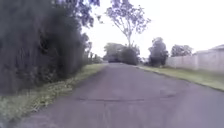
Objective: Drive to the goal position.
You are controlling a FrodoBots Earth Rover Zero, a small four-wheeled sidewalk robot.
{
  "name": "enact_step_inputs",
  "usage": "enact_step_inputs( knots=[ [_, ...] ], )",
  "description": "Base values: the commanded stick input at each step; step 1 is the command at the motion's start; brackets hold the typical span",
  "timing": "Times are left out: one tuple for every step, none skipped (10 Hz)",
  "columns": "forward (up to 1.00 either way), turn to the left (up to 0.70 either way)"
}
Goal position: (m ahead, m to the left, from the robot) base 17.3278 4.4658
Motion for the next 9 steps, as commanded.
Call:
enact_step_inputs(
  knots=[
    [0.85,-0.25],
    [0.85,-0.12],
    [0.85,0.0],
    [0.85,0.0],
    [0.85,0.0],
    [0.85,0.0],
    [0.85,0.0],
    [0.85,0.0],
    [0.85,0.0]
  ],
)
